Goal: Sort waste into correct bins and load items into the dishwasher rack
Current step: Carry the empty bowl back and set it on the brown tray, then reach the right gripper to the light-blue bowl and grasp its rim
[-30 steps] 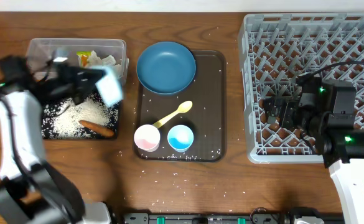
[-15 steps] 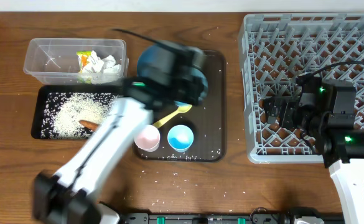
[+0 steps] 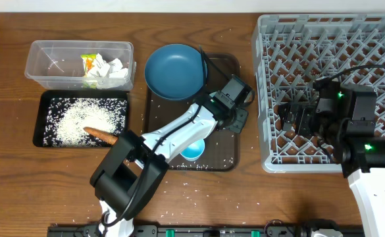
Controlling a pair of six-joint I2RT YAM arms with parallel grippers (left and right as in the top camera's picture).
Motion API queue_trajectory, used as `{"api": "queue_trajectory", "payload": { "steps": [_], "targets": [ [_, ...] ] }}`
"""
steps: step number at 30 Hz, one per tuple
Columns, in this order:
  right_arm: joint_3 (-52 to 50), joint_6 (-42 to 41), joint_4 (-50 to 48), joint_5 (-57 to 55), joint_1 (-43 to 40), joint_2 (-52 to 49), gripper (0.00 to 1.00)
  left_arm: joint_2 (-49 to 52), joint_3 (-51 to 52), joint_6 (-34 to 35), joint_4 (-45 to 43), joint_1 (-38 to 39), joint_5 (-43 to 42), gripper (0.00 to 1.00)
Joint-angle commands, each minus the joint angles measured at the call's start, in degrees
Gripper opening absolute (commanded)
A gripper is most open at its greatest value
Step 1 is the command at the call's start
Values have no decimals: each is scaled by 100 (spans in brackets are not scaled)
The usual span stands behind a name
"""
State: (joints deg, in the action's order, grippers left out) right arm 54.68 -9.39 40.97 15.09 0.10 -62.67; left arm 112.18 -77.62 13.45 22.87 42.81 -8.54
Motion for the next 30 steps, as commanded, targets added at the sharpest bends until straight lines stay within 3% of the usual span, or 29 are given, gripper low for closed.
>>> {"api": "queue_trajectory", "payload": {
  "steps": [1,6,16,24,30],
  "targets": [
    [103,90,-13,-28,-46,17,99,55,-57,-4,13,-9,131,25],
    [105,129,-350,144,101,-24,99,-22,-81,-4,55,-81,205,50],
    [144,-354,-1480,-63,1200,-850,96,-1615,-177,304,1045,-1394,367,63],
    [501,-546,-2000,-503,2024,-2249,82,-2929,-175,337,1445,-2481,367,70],
    [892,-953,-1838,-756,2369,-3174,71,-3058,-173,341,1665,-2771,369,71]
  ]
}}
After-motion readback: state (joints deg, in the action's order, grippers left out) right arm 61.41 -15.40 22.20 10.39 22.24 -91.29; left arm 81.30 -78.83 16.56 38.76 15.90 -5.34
